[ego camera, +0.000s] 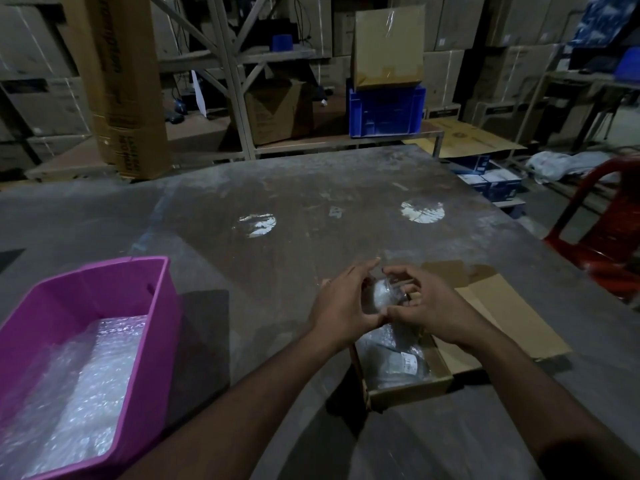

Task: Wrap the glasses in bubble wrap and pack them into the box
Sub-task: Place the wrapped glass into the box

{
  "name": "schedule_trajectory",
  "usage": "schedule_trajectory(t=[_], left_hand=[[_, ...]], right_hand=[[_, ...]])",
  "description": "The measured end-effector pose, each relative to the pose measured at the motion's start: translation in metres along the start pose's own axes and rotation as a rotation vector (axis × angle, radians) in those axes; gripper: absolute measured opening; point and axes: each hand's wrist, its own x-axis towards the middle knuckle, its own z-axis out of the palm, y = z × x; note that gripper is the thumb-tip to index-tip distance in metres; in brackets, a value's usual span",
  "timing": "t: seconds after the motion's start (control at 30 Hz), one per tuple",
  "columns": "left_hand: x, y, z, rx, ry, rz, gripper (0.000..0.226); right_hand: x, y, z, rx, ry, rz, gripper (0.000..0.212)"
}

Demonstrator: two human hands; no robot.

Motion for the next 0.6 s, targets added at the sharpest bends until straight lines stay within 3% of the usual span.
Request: schedule_trajectory(t=[0.13, 0.33, 0.6], left_hand=[[-0.003, -0.015, 0.002, -0.054, -0.044, -0.056, 0.088], [-0.012, -0.038, 0.014, 0.020, -0.057, -0.133, 0.063], [-0.023, -0.042, 0.024, 0.062, -0.158, -0.120, 0.047]], right_hand=[[0.004, 0.014, -0.009, -0.005, -0.014, 0.011, 0.059], [0.012, 0.034, -0.007, -0.102, -0.070, 0.006, 0.061], [0.019, 0.042, 0.000, -0.283, -0.127, -0.012, 0.061]])
